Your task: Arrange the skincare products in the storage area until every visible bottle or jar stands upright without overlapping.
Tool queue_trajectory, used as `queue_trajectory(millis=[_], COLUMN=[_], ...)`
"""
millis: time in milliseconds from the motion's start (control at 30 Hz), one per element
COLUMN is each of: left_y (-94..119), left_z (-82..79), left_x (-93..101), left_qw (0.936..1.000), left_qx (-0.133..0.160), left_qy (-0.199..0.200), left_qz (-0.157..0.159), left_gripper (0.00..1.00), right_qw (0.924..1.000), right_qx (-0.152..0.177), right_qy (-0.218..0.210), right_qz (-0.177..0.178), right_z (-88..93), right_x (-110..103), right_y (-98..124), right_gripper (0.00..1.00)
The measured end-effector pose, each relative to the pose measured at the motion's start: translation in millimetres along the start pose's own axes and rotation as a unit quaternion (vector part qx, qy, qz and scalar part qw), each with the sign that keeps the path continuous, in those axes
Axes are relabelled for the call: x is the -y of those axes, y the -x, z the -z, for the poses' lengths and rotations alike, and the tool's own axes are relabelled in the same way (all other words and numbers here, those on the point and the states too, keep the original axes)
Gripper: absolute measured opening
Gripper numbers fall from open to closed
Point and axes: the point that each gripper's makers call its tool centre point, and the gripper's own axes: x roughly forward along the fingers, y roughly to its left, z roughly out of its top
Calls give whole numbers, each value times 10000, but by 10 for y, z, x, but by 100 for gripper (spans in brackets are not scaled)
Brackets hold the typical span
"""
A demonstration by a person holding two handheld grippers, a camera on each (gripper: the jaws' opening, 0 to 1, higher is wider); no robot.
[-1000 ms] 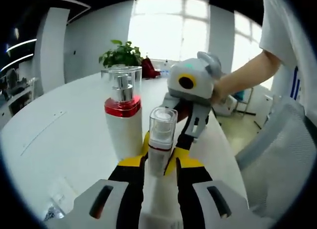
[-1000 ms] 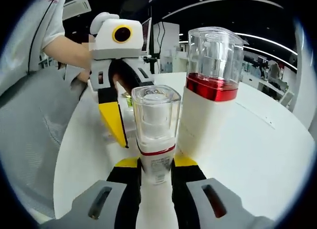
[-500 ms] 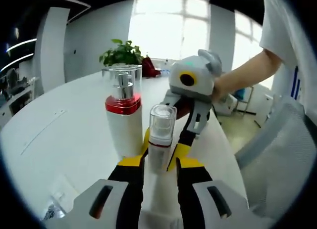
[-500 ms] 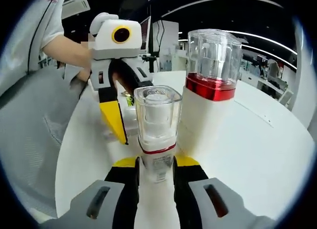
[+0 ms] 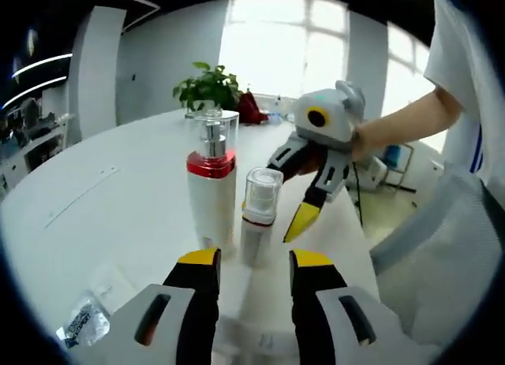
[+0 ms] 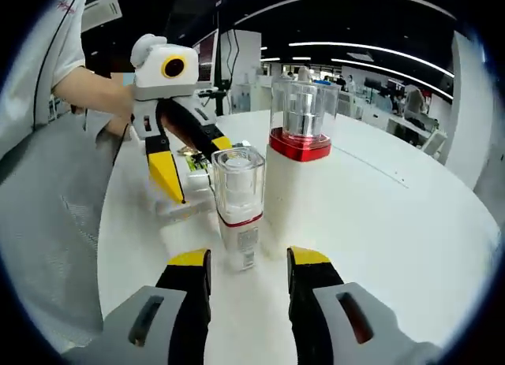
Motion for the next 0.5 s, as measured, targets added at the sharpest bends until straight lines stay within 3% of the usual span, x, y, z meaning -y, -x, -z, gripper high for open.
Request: queue_trajectory(millis=[233, 367, 500], left_y=[261, 490, 690], left_z=[104, 230, 274], left_x=[49, -38, 36], left_qw=[9993, 9974, 9945], left_qx=[-33, -3, 49], left_qy=[234, 438, 637], left_qz=[-303, -571, -828], left_gripper=[37, 41, 45], right_qw=[9992, 9978, 9960], right_qx=[-24, -33, 9], right_qy=[-253, -412, -595], right_qz=[306, 515, 660], right_z=[-29, -54, -95], right_x=[-86, -126, -187], right_y=[70, 101, 132], right_gripper=[46, 54, 61])
